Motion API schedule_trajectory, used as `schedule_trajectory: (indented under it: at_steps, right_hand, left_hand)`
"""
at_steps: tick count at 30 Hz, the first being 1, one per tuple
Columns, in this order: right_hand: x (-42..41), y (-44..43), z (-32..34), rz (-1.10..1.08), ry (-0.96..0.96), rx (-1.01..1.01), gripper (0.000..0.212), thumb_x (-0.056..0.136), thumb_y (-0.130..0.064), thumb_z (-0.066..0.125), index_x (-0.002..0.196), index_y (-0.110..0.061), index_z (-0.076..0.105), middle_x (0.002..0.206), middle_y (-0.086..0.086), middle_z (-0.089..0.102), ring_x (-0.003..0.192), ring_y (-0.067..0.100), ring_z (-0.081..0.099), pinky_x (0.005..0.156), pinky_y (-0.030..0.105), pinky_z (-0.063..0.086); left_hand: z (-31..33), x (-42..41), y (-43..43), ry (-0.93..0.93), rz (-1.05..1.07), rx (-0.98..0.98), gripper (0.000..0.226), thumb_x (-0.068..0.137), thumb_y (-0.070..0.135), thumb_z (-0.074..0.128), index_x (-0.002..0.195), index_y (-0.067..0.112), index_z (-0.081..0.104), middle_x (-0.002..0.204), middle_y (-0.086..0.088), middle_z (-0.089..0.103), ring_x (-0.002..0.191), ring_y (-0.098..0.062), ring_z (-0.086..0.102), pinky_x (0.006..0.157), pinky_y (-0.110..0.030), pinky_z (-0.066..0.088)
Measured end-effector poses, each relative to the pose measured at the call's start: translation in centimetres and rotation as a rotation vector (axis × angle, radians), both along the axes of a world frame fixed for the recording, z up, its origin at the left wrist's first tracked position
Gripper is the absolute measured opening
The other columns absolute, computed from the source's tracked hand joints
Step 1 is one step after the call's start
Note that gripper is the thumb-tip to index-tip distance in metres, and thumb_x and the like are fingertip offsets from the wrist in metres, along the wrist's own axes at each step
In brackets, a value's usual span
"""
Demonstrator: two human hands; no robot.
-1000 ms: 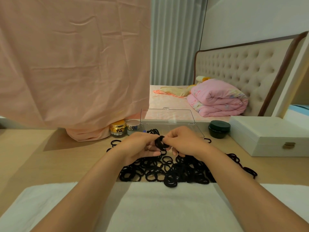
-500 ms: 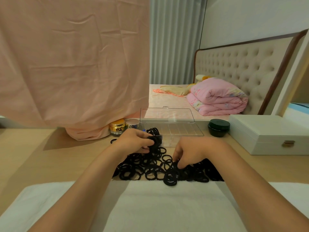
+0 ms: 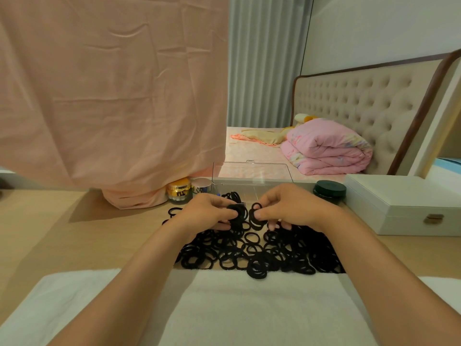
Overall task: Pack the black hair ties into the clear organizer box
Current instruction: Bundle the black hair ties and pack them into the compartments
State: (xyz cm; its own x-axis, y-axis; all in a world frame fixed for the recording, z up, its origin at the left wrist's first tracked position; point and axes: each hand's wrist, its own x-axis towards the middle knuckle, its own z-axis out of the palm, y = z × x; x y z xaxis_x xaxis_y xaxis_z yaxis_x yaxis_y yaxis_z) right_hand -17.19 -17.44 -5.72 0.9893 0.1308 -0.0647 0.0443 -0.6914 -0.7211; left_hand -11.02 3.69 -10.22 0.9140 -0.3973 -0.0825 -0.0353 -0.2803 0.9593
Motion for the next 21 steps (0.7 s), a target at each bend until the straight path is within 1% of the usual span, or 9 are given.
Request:
schedule_trajectory:
  at_steps: [2, 4, 6, 9, 11, 13, 15, 18, 21]
  right_hand:
    - [0.2, 0.4, -0.4, -0.047, 0.001, 0.127, 0.01, 0.091, -0.021, 0.075, 0.099, -0.014, 0.076, 0.067, 0.001, 0.072, 0.046, 0.005, 0.056, 0.054, 0.023, 0.044]
    - [0.5, 0.8, -0.8, -0.084, 0.015, 0.236, 0.011, 0.091, -0.02, 0.076, 0.1, -0.014, 0.076, 0.072, 0.01, 0.073, 0.053, 0.014, 0.056, 0.054, 0.025, 0.045]
    - [0.8, 1.3, -1.1, -0.126, 0.016, 0.311, 0.013, 0.09, -0.02, 0.077, 0.1, -0.012, 0.076, 0.072, 0.012, 0.072, 0.056, 0.018, 0.057, 0.051, 0.023, 0.05]
    - [1.0, 1.9, -1.4, -0.204, -0.015, 0.341, 0.015, 0.09, -0.017, 0.078, 0.102, -0.009, 0.074, 0.065, 0.011, 0.07, 0.051, 0.017, 0.059, 0.05, 0.023, 0.054]
    - [1.2, 2.1, -1.6, -0.246, -0.039, 0.315, 0.015, 0.089, -0.018, 0.078, 0.101, -0.009, 0.073, 0.063, 0.009, 0.07, 0.051, 0.017, 0.061, 0.054, 0.027, 0.056]
    - [1.4, 2.4, -1.8, -0.277, -0.065, 0.278, 0.018, 0.087, -0.021, 0.08, 0.099, -0.01, 0.073, 0.065, 0.01, 0.072, 0.052, 0.018, 0.063, 0.053, 0.028, 0.057]
    - [1.4, 2.6, -1.7, -0.286, -0.068, 0.245, 0.016, 0.085, -0.022, 0.082, 0.094, -0.013, 0.072, 0.069, 0.01, 0.073, 0.055, 0.018, 0.065, 0.048, 0.024, 0.055]
    - [1.2, 2.3, -1.6, -0.212, -0.002, 0.269, 0.018, 0.085, -0.015, 0.082, 0.099, -0.011, 0.073, 0.084, 0.015, 0.075, 0.066, 0.02, 0.067, 0.054, 0.025, 0.059]
    - [0.7, 1.2, -1.1, -0.131, 0.099, 0.37, 0.024, 0.084, -0.012, 0.082, 0.106, -0.009, 0.075, 0.088, 0.012, 0.075, 0.067, 0.012, 0.068, 0.056, 0.023, 0.055]
  left_hand:
    - [-0.1, -0.1, -0.3, 0.032, -0.019, -0.031, 0.026, 0.089, 0.008, 0.073, 0.11, 0.023, 0.076, 0.107, -0.003, 0.074, 0.096, -0.016, 0.073, 0.087, -0.034, 0.061]
    - [-0.2, -0.1, -0.5, 0.08, -0.046, -0.09, 0.03, 0.088, 0.009, 0.074, 0.115, 0.02, 0.075, 0.111, -0.005, 0.074, 0.098, -0.018, 0.073, 0.09, -0.036, 0.061]
    - [-0.1, -0.1, -0.6, 0.134, -0.081, -0.177, 0.033, 0.086, 0.012, 0.076, 0.119, 0.017, 0.074, 0.109, -0.007, 0.075, 0.095, -0.017, 0.073, 0.091, -0.036, 0.06]
    - [0.1, -0.3, -0.8, 0.227, -0.143, -0.284, 0.03, 0.09, 0.009, 0.07, 0.12, 0.011, 0.072, 0.092, -0.006, 0.074, 0.08, -0.012, 0.069, 0.089, -0.035, 0.058]
    - [0.2, -0.4, -0.8, 0.267, -0.172, -0.341, 0.028, 0.095, 0.01, 0.063, 0.122, 0.005, 0.068, 0.096, -0.01, 0.07, 0.082, -0.015, 0.068, 0.088, -0.035, 0.059]
    - [0.2, -0.6, -0.8, 0.244, -0.192, -0.329, 0.034, 0.092, 0.02, 0.068, 0.123, 0.005, 0.068, 0.108, -0.009, 0.071, 0.092, -0.018, 0.071, 0.09, -0.036, 0.059]
    - [0.0, -0.6, -0.8, 0.173, -0.192, -0.244, 0.044, 0.084, 0.024, 0.077, 0.125, 0.009, 0.069, 0.122, -0.006, 0.071, 0.103, -0.019, 0.072, 0.094, -0.036, 0.058]
    - [-0.3, -0.3, -0.7, 0.135, -0.171, -0.208, 0.035, 0.087, 0.009, 0.074, 0.121, 0.012, 0.072, 0.119, -0.006, 0.073, 0.107, -0.019, 0.072, 0.096, -0.035, 0.057]
    - [-0.3, -0.1, -0.3, 0.163, -0.172, -0.21, 0.036, 0.09, -0.002, 0.067, 0.123, 0.013, 0.071, 0.12, -0.009, 0.073, 0.11, -0.023, 0.071, 0.098, -0.037, 0.055]
